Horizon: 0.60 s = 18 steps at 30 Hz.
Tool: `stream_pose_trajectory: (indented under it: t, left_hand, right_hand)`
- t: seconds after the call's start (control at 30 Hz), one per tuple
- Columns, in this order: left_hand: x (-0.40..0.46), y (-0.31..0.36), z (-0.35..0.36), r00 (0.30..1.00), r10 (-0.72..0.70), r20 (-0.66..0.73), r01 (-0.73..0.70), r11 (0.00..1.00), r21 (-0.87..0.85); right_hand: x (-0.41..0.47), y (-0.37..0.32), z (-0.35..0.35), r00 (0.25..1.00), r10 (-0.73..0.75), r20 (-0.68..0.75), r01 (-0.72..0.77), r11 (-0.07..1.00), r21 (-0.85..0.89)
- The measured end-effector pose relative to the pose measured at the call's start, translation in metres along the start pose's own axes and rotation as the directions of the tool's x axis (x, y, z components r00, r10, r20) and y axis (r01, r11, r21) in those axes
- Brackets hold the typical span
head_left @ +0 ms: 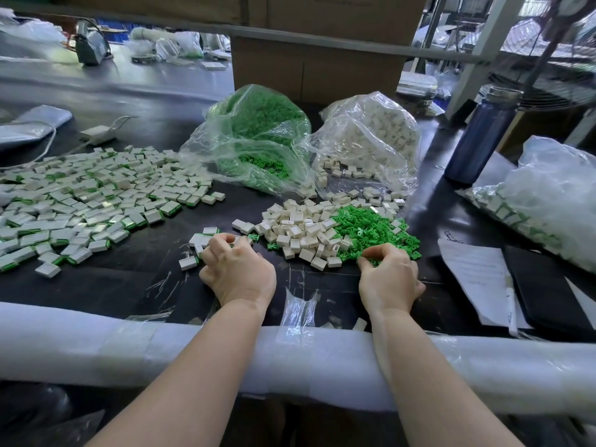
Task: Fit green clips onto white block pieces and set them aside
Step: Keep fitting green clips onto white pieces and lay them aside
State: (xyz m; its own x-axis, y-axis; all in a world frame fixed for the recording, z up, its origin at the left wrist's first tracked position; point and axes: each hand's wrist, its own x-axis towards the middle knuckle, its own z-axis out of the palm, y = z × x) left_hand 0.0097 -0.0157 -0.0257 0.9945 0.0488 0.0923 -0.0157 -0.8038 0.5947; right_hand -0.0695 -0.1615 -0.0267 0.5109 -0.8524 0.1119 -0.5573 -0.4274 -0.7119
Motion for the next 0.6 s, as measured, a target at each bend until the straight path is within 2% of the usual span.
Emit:
stream_pose_trajectory:
  t: [0.1, 0.2, 0.3, 0.43, 0.6]
  left_hand:
    - [-0.002, 0.000, 0.004, 0.987, 0.157, -0.017, -0.157, 0.988, 0.011]
    - [-0.003, -0.002, 0.009, 0.962, 0.268, 0.042, -0.270, 0.960, 0.066]
    - [-0.003, -0.002, 0.011, 0.955, 0.288, 0.073, -0.295, 0.949, 0.108]
    - [-0.004, -0.002, 0.010, 0.955, 0.295, 0.028, -0.296, 0.946, 0.136]
    - [-0.007, 0.000, 0.010, 0.924, 0.383, -0.015, -0.381, 0.922, 0.068]
  right_hand:
    - [-0.003, -0.002, -0.002, 0.999, -0.046, 0.000, 0.046, 0.997, 0.054]
    - [-0.005, -0.004, -0.003, 0.997, -0.077, 0.025, 0.074, 0.992, 0.105]
    - [-0.006, -0.005, -0.004, 0.994, -0.097, 0.046, 0.091, 0.989, 0.120]
    - [-0.007, -0.006, -0.004, 0.991, -0.128, 0.046, 0.120, 0.983, 0.140]
    - [-0.009, -0.008, -0.002, 0.981, -0.190, 0.046, 0.181, 0.972, 0.149]
